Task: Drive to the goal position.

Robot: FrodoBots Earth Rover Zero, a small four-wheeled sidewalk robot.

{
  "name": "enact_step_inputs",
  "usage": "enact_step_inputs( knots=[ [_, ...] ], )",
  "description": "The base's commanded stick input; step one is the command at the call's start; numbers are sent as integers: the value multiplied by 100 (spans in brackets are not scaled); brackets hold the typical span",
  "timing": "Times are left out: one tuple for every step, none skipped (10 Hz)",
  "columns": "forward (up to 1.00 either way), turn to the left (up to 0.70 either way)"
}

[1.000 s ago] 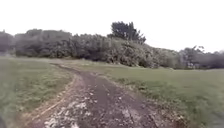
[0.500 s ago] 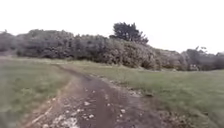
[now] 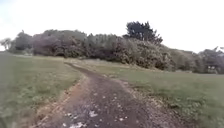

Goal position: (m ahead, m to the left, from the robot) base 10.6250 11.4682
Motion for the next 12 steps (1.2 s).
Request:
enact_step_inputs(
  knots=[
    [85,27],
    [85,34],
    [85,34],
    [85,0],
    [85,0],
    [85,0],
    [85,0],
    [85,0],
    [85,0],
    [85,0],
    [85,0],
    [85,0]
  ],
)
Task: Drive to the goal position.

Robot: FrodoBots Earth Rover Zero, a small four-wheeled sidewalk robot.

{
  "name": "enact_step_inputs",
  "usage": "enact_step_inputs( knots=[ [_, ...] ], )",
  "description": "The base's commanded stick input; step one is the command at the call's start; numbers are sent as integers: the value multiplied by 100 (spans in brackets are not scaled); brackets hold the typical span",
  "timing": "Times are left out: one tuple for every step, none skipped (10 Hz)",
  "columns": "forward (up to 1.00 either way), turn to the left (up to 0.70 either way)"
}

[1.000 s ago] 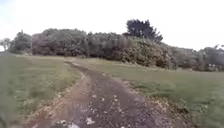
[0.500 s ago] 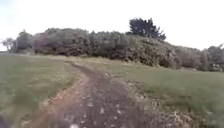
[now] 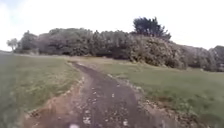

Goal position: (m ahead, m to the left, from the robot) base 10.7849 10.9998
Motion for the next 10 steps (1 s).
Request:
enact_step_inputs(
  knots=[
    [85,0],
    [85,0],
    [85,0],
    [85,0],
    [85,0],
    [85,0],
    [85,0],
    [85,0],
    [85,32],
    [85,34]
  ],
)
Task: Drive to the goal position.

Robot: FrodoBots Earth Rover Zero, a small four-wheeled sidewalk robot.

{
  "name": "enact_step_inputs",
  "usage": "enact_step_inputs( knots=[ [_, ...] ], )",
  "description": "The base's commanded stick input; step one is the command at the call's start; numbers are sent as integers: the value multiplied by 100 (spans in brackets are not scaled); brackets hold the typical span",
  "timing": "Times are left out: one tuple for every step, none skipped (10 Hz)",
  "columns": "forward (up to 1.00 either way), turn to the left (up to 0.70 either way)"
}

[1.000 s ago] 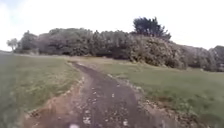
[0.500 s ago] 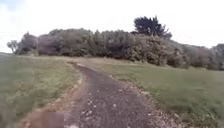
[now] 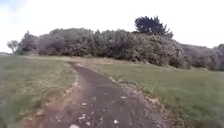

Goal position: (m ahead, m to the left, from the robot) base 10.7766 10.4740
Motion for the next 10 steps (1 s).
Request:
enact_step_inputs(
  knots=[
    [85,34],
    [85,12],
    [85,0],
    [85,0],
    [85,0],
    [85,0],
    [85,0],
    [85,0],
    [85,0],
    [85,0]
  ],
)
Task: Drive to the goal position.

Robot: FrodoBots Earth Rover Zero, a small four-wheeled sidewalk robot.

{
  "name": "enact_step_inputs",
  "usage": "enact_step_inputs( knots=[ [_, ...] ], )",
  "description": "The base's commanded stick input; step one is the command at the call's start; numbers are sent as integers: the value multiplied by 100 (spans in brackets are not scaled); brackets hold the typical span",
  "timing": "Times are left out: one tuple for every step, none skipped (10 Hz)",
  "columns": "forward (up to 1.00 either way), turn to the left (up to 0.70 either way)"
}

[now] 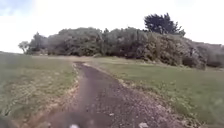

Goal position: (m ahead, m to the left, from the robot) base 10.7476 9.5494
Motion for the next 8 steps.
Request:
enact_step_inputs(
  knots=[
    [85,0],
    [85,0],
    [85,0],
    [85,0],
    [85,0],
    [85,0],
    [85,3],
    [85,13]
  ],
)
